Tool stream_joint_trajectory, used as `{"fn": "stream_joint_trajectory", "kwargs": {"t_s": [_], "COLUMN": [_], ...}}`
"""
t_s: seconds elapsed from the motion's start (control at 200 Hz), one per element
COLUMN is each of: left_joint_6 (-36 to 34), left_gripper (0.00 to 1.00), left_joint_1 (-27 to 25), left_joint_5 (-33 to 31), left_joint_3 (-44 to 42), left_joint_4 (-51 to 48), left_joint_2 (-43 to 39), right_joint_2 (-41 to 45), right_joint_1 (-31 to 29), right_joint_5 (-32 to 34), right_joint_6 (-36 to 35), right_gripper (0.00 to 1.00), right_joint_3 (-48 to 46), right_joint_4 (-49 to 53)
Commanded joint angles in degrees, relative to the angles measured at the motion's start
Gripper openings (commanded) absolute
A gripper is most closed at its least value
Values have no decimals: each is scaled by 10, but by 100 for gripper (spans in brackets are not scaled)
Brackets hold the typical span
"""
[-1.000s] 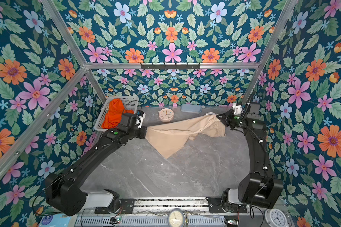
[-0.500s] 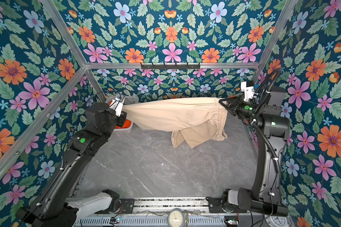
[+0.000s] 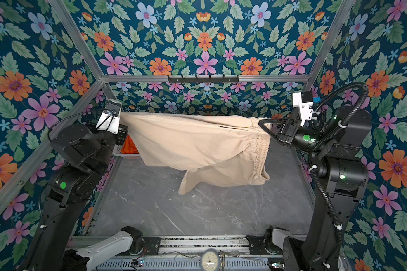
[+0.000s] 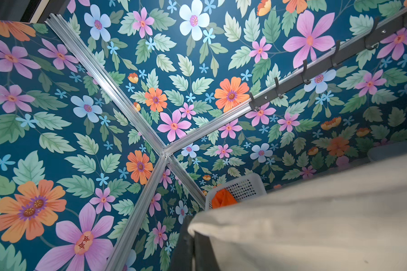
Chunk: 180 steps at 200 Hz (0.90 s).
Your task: Fold and stack the shorts
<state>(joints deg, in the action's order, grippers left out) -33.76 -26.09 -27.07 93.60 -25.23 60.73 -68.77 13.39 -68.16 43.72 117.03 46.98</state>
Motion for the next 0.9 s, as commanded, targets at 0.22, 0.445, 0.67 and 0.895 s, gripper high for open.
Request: {"fn": "stream_joint_trajectory", "kwargs": {"t_s": [0.22,0.445,0.67,0.895], "left_joint_6": [8,-2,-26,-84], "left_gripper": [0,0,0,0], "left_joint_1": [2,50,63,61], "left_joint_5": [46,106,144,176], "left_joint_3": [-7,100,242,-39], "left_joint_4": [72,132,149,237], "left_joint_2": [118,267,332,151], "right_joint_2": [-125,-359,-559,-284], "right_joint_1": [-96,-108,-75,-41], "right_joint_5": [87,106,36,42], "right_joint_6": [-38,-70,26,-83], "right_gripper": [0,0,0,0], "right_joint_3": [-1,198,595,64], "right_joint_4": [-5,9,25,-65]}}
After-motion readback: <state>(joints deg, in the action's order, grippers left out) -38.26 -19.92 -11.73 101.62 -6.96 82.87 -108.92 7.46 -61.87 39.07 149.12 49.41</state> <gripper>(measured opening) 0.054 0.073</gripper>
